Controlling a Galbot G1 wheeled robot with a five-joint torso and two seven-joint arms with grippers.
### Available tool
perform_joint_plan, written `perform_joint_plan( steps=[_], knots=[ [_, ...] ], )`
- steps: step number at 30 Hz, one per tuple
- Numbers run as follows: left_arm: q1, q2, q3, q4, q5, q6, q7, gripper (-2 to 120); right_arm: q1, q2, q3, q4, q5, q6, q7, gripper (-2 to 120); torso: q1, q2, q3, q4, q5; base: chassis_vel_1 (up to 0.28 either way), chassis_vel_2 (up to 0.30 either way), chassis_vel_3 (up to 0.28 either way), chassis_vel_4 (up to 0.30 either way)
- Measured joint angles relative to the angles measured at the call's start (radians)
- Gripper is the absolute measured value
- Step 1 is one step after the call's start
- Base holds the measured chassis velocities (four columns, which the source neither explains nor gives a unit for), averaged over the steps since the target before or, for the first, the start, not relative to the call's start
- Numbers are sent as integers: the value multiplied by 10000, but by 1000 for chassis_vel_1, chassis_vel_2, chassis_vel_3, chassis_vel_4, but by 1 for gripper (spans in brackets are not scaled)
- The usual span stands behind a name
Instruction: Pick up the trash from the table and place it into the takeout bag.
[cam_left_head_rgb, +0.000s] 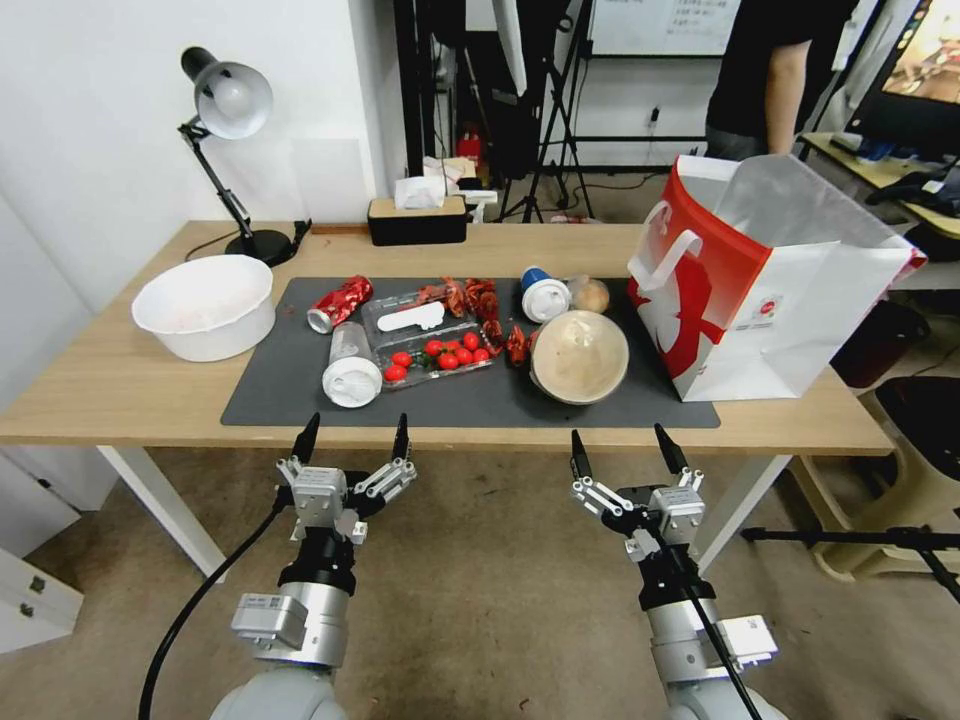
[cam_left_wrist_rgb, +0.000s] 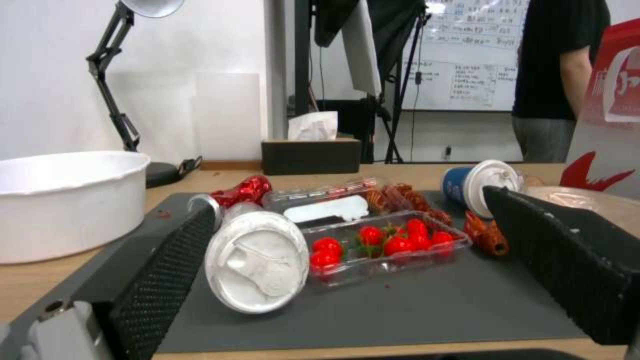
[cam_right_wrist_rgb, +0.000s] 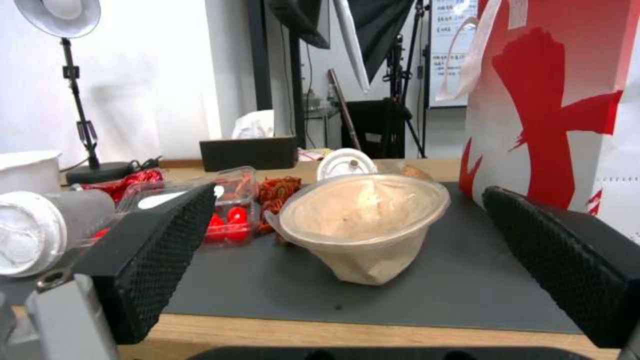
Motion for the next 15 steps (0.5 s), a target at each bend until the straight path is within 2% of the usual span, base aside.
perform_joint_plan(
  steps=[9,11,13,15],
  knots=[
    [-27,20,3,36,-12,-27,0,100,31,6,-36,10,237,-52,12,100,-2,0,0,-1,-1,0,0,0,0],
    [-22,26,3,61,-14,-48,0,100,163,-34,-167,33,1024,-331,31,100,-2,0,1,-1,-1,0,0,0,0],
    [-20,26,4,62,-15,-50,1,100,188,-38,-181,33,1119,-379,40,100,-2,0,1,-1,0,0,0,0,0],
    [0,23,4,63,-15,-60,1,100,487,-69,-281,29,2092,-845,240,100,-3,0,1,0,-1,0,0,0,0]
  ],
)
